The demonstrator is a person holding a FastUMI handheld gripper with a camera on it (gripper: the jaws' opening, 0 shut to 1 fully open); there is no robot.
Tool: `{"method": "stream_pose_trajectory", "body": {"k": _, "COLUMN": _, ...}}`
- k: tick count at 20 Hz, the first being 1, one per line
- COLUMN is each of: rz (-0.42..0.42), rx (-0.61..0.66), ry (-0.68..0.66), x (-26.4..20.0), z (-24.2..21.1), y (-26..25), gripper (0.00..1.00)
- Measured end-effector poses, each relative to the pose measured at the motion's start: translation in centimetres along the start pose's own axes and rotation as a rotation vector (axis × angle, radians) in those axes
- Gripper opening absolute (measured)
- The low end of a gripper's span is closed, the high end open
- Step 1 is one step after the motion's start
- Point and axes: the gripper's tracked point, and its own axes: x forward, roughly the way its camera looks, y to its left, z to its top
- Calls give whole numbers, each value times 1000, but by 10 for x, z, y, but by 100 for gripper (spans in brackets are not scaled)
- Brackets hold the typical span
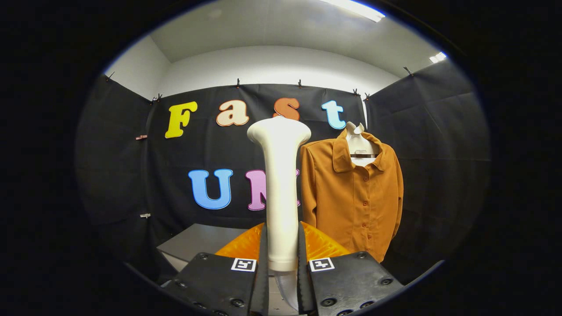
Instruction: Iron the clothes twice with a garment steamer, once on the left side and once on the right side.
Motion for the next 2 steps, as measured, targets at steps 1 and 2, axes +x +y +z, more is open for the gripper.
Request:
{"method": "stream_pose_trajectory", "body": {"k": 1, "rz": -1, "rx": 0, "ry": -1, "x": -1, "z": 1, "y": 0, "gripper": 29}}
{"method": "stream_pose_trajectory", "body": {"k": 2, "rz": -2, "rx": -1, "ry": -2, "x": 0, "z": 1, "y": 0, "gripper": 29}}
